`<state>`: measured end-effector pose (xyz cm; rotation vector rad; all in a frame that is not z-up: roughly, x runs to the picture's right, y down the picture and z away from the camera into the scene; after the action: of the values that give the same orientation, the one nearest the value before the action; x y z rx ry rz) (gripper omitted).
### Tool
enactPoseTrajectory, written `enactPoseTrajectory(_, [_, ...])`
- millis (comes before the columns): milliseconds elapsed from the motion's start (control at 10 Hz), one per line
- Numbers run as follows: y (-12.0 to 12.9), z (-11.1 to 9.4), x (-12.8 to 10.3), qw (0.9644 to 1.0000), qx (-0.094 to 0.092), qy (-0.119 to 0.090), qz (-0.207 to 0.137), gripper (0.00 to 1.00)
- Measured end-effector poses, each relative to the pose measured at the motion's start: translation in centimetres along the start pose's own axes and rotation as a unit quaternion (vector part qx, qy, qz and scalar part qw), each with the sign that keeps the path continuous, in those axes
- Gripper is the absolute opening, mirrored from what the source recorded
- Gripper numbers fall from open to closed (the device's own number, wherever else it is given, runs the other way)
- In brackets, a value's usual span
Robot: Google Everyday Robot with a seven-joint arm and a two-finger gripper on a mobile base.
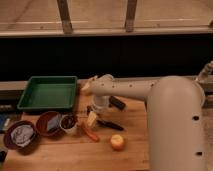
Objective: Place brush in table surface
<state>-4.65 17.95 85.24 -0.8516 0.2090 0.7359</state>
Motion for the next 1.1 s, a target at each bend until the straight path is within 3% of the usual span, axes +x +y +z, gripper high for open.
enactPoseTrajectory(200, [-0.1, 0.6, 0.0, 0.9990, 0.034, 0.027, 0.008, 0.69])
enactPoseTrajectory(300, [0.0, 0.7, 0.0, 0.9988, 0.038, 0.030, 0.008, 0.60])
enactPoseTrajectory(800, [-0.1, 0.6, 0.3, 0.9987, 0.040, 0.031, 0.009, 0.10])
enactPoseTrajectory(1000, [-0.3, 0.4, 0.6, 0.9988, 0.038, 0.028, 0.014, 0.00])
enactPoseTrajectory(1100, [-0.8, -0.1, 0.9, 0.9989, 0.036, 0.021, 0.023, 0.00])
